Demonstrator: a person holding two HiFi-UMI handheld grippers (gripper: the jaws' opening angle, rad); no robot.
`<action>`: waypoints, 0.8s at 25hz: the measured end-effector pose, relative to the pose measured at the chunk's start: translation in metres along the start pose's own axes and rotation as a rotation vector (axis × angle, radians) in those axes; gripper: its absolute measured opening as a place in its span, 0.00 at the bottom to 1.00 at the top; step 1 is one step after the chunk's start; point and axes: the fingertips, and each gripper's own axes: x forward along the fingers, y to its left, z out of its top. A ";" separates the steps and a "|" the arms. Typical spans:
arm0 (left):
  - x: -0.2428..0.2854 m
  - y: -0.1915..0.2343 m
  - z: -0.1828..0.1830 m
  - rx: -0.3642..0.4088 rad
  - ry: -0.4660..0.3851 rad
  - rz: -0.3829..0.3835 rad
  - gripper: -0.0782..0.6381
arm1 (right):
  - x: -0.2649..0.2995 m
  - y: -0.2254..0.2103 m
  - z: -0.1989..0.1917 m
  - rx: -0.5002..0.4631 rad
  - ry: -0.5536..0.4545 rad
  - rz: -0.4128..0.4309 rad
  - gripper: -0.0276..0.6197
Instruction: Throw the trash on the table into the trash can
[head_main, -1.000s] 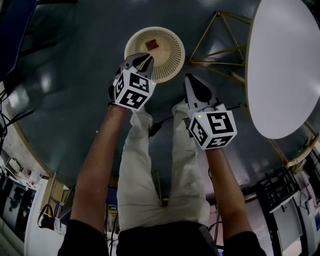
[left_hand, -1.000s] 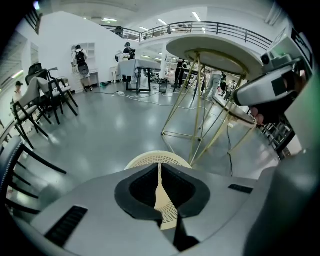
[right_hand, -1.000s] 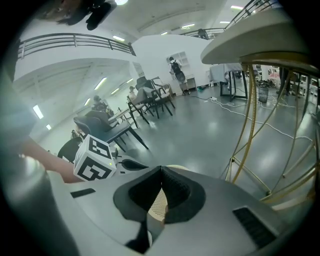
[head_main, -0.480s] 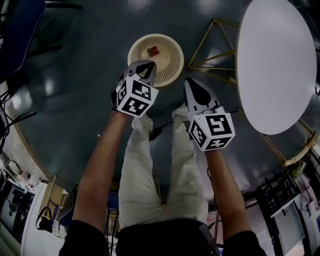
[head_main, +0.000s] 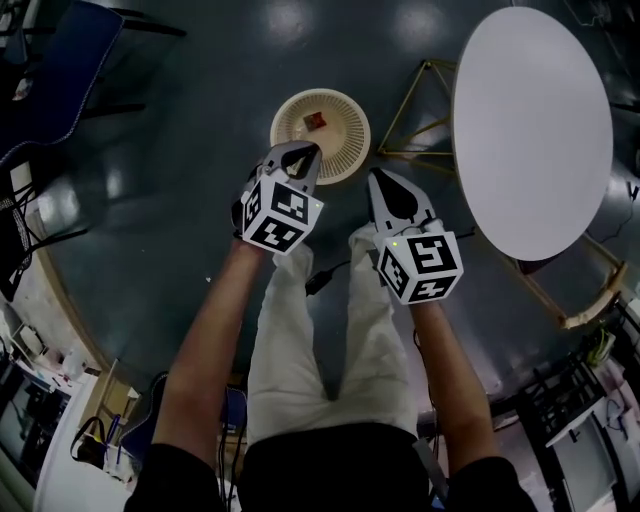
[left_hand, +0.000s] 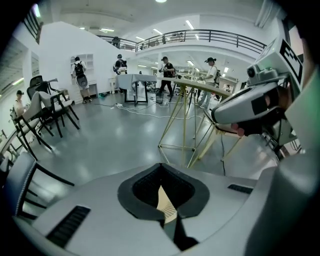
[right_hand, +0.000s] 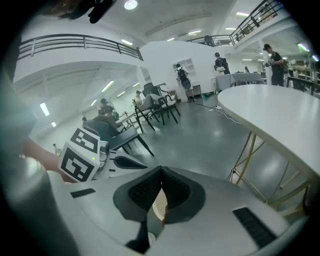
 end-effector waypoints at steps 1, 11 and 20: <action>-0.006 -0.001 0.005 0.002 -0.005 0.001 0.13 | -0.004 0.003 0.005 0.007 -0.002 0.003 0.07; -0.069 -0.006 0.051 -0.008 -0.040 0.021 0.13 | -0.045 0.029 0.063 -0.023 -0.028 0.010 0.07; -0.145 -0.004 0.103 -0.087 -0.111 0.070 0.13 | -0.092 0.061 0.124 -0.016 -0.078 0.010 0.07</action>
